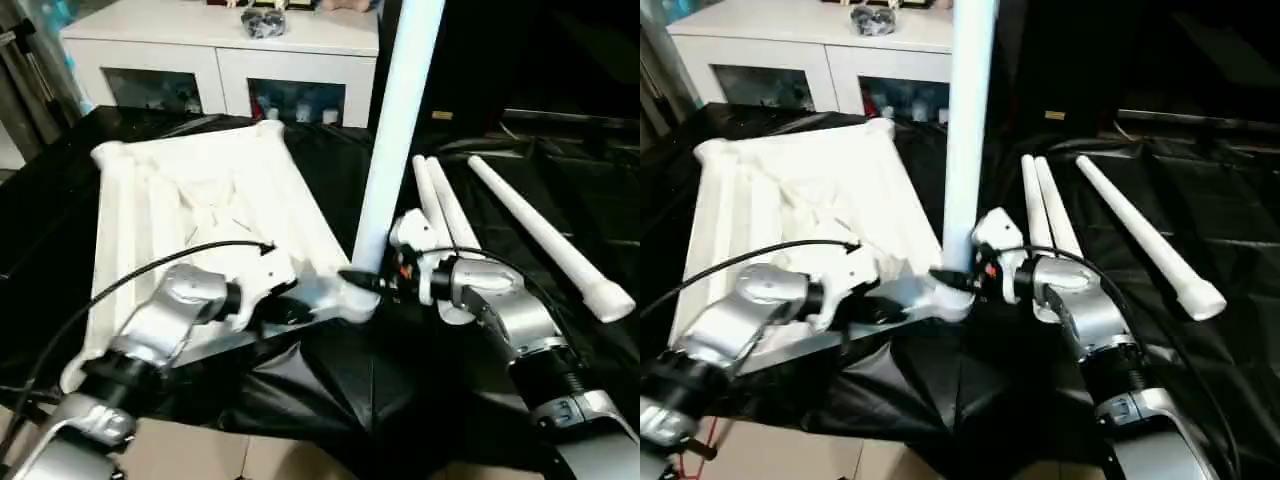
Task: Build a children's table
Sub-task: Rotate leg to tighten
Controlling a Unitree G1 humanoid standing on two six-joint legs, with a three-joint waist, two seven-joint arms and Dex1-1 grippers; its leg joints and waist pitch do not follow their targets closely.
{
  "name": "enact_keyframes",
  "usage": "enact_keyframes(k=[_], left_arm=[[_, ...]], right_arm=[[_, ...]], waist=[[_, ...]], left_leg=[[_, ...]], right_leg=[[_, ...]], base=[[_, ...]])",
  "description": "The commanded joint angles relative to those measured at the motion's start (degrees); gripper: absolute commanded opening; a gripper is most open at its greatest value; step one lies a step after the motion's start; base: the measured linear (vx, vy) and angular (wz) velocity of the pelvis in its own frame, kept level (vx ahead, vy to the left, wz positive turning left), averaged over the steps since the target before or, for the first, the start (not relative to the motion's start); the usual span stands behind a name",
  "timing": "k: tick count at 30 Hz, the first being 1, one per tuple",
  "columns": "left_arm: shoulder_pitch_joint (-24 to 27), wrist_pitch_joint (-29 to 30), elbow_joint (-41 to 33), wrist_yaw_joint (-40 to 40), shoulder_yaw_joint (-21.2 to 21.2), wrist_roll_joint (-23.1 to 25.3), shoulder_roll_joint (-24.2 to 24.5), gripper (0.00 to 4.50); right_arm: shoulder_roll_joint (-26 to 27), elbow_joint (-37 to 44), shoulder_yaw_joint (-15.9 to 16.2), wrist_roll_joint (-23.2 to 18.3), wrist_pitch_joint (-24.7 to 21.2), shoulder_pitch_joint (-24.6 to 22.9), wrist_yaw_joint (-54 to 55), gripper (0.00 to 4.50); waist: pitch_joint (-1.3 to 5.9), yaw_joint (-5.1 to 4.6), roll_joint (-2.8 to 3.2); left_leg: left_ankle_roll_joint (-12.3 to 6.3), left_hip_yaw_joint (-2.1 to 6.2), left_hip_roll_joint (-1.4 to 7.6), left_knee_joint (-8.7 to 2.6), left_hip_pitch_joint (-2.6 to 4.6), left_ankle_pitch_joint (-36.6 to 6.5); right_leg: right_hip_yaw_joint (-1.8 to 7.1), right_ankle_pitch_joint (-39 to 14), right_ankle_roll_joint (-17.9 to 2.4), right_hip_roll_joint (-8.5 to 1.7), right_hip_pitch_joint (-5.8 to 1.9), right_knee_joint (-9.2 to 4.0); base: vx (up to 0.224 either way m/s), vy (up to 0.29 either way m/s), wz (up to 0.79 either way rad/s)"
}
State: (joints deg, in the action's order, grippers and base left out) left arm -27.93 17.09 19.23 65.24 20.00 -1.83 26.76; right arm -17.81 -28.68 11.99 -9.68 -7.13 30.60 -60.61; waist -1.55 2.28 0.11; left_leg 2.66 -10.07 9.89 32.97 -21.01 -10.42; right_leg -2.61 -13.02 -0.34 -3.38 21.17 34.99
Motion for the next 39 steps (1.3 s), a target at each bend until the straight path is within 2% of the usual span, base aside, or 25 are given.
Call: enact_keyframes(k=[1,3,6,11,13,19,21,23,24,25,27,29,30,31,32,33,34,36,37,38,39], left_arm=[[1.1,-0.5,-3.6,5.6,2.3,-1.4,1.1,0.0],[1.7,-0.1,-5.1,6.9,2.3,-1.8,2.3,0.0],[1.9,0.6,-6.5,9.3,2.6,-2.9,3.7,0.0],[1.9,1.2,-7.5,10.5,2.3,-3.3,4.9,0.0],[1.6,1.7,-7.5,10.1,2.0,-3.1,5.0,0.0],[0.6,3.0,-6.1,6.4,0.7,-1.9,3.6,0.0],[0.4,3.4,-6.0,5.4,0.4,-2.0,3.0,0.0],[0.2,4.4,-5.9,3.8,-0.3,-2.0,2.2,0.0],[0.0,4.8,-5.9,2.8,-0.6,-2.0,1.8,0.0],[-0.5,7.0,-5.8,-1.1,-1.6,-1.2,0.4,0.0],[-0.7,8.0,-5.8,-2.7,-2.0,-0.9,-0.1,0.0],[-1.1,11.0,-6.5,-6.8,-2.9,0.1,-1.7,0.0],[-1.1,11.0,-6.5,-6.8,-2.9,0.1,-1.7,0.0],[-1.4,13.8,-7.3,-10.0,-3.7,0.6,-3.3,0.0],[-1.8,19.1,-8.6,-16.2,-4.9,1.8,-6.8,0.0],[-2.1,21.9,-9.3,-20.9,-5.5,3.0,-9.8,0.0],[-2.2,22.6,-9.5,-22.2,-5.6,3.3,-10.7,0.0],[-2.1,24.6,-10.1,-25.8,-6.0,4.0,-13.7,0.0],[-2.1,24.8,-10.1,-26.1,-5.9,4.1,-14.0,0.0],[-1.8,25.9,-10.4,-28.1,-5.4,4.6,-15.7,0.0],[-1.6,25.9,-10.3,-28.6,-4.9,4.7,-16.0,0.0]], right_arm=[[-1.2,-2.6,5.3,2.0,-2.6,-3.7,-3.9,1.88],[-1.6,-1.7,5.7,1.8,-2.6,-4.1,-5.5,1.88],[-2.5,-0.5,6.3,1.2,-2.5,-4.8,-8.5,1.88],[-2.7,-0.1,6.8,1.5,-1.7,-5.3,-10.7,1.88],[-2.7,0.2,7.1,1.7,-1.1,-5.6,-11.0,1.88],[-0.9,-0.4,6.8,2.5,-0.2,-6.0,-7.6,1.88],[0.0,-1.8,6.3,3.2,0.3,-5.6,-5.2,1.88],[1.5,-4.4,5.2,4.3,1.2,-4.6,-0.9,1.88],[2.2,-5.8,4.4,4.6,1.4,-4.0,1.6,1.88],[4.5,-9.7,2.5,5.5,2.1,-2.0,8.6,1.88],[5.2,-11.0,2.0,5.9,2.4,-1.3,11.0,1.88],[6.9,-13.2,1.0,6.1,1.7,0.1,15.8,1.88],[6.9,-13.2,1.0,6.1,1.7,0.1,15.8,1.88],[8.4,-14.8,0.1,5.6,0.6,1.1,18.8,1.88],[11.1,-17.7,-1.2,5.0,-1.2,3.0,23.9,1.88],[13.2,-20.4,-2.1,4.7,-2.4,4.6,27.3,1.88],[13.8,-21.2,-2.3,4.6,-2.7,5.0,28.3,1.88],[15.5,-23.3,-3.0,4.7,-2.7,6.3,31.2,1.88],[15.6,-23.6,-3.1,4.6,-2.7,6.5,31.5,1.88],[16.8,-25.5,-3.7,4.7,-2.5,7.7,33.3,1.88],[17.2,-26.2,-3.7,4.7,-2.5,8.2,33.9,1.88]], waist=[[2.04,0.08,0.03],[2.14,0.12,0.07],[2.05,0.15,-0.02],[1.76,0.43,-0.1],[1.8,0.52,0.0],[1.87,0.65,0.02],[1.63,0.63,0.06],[1.02,0.4,-0.01],[1.0,0.35,0.2],[0.93,-0.18,0.05],[0.98,-0.7,0.04],[0.83,-0.78,0.7],[0.8,-1.0,0.41],[0.83,-0.98,0.53],[0.86,-1.09,0.5],[0.88,-1.31,0.51],[0.74,-1.35,0.38],[0.8,-1.25,0.36],[0.91,-1.29,0.32],[1.04,-1.3,0.12],[1.04,-1.33,0.19]], left_leg=[[-2.12,1.26,3.77,-4.2,0.52,-12.9],[-2.51,1.2,3.78,-4.19,0.68,-12.2],[-2.38,1.12,3.78,-4.2,0.78,-12.6],[-1.18,1.16,3.82,-4.45,0.92,-15.2],[-0.7,1.22,3.87,-4.52,1.04,-15.6],[-0.8,1.2,3.77,-4.47,0.98,-14.4],[-0.3,1.21,3.73,-4.61,1.05,-16.3],[1.3,1.46,3.62,-4.83,1.44,-21.6],[1.9,1.7,3.63,-4.88,1.49,-22.8],[2.95,2.06,3.62,-5.04,1.33,-24.5],[3.73,2.5,3.46,-5.1,1.38,-26.0],[3.57,2.76,3.45,-5.27,1.28,-27.4],[3.65,2.59,3.52,-5.26,1.38,-27.9],[3.75,2.7,3.43,-5.17,1.53,-28.4],[3.73,2.56,3.41,-5.12,1.54,-28.1],[4.09,2.44,3.49,-5.08,1.61,-27.5],[4.05,2.53,3.41,-4.97,1.85,-27.7],[3.22,2.45,3.25,-4.72,1.66,-26.9],[2.75,2.37,3.21,-4.79,1.29,-25.9],[2.34,2.21,3.24,-4.79,1.19,-24.9],[2.19,2.15,3.24,-4.76,1.21,-24.7]], right_leg=[[2.86,-6.8,-13.6,-4.89,-1.4,-4.3],[2.79,-4.4,-14.1,-4.78,-1.45,-4.07],[2.77,-4.4,-14.5,-4.81,-1.51,-4.09],[2.89,-9.6,-13.9,-4.97,-1.34,-4.52],[2.92,-10.1,-13.6,-4.97,-1.29,-4.52],[2.87,-7.2,-14.0,-4.88,-1.42,-4.33],[2.91,-10.2,-13.8,-4.95,-1.25,-4.59],[2.99,-20.2,-12.2,-5.17,-0.66,-5.42],[2.98,-22.8,-11.5,-5.36,-0.65,-5.48],[2.92,-26.4,-10.4,-5.45,-0.6,-5.53],[2.72,-30.4,-8.7,-5.54,-0.5,-6.0],[2.68,-30.4,-7.7,-5.39,-0.37,-6.32],[2.8,-30.1,-7.9,-5.34,-0.17,-6.4],[2.74,-30.0,-8.1,-5.33,-0.03,-6.29],[2.85,-28.7,-8.9,-5.3,-0.06,-6.23],[3.0,-27.7,-9.5,-5.27,0.1,-5.98],[2.75,-28.2,-9.8,-5.21,0.19,-6.19],[2.83,-28.3,-9.5,-5.42,0.15,-6.44],[2.82,-27.1,-9.4,-5.29,-0.07,-6.39],[2.88,-25.0,-9.6,-5.1,-0.09,-6.21],[2.93,-24.1,-10.0,-5.11,-0.02,-6.14]], base=[[0.0,0.0,0.0],[0.0,0.0,0.0],[0.0,0.0,0.0],[0.0,0.0,0.0],[0.0,0.0,0.0],[0.0,0.0,0.0],[0.0,0.0,0.0],[0.0,0.0,0.0],[0.0,0.0,0.0],[-0.054,0.006,-0.11],[-0.059,0.008,-0.13],[-0.055,0.015,-0.15],[0.0,0.0,0.0],[0.0,0.0,0.0],[0.0,0.0,0.0],[0.0,0.0,0.0],[0.0,0.0,0.0],[0.0,0.0,0.0],[0.0,0.0,0.0],[0.0,0.0,0.0],[0.0,0.0,0.0]])
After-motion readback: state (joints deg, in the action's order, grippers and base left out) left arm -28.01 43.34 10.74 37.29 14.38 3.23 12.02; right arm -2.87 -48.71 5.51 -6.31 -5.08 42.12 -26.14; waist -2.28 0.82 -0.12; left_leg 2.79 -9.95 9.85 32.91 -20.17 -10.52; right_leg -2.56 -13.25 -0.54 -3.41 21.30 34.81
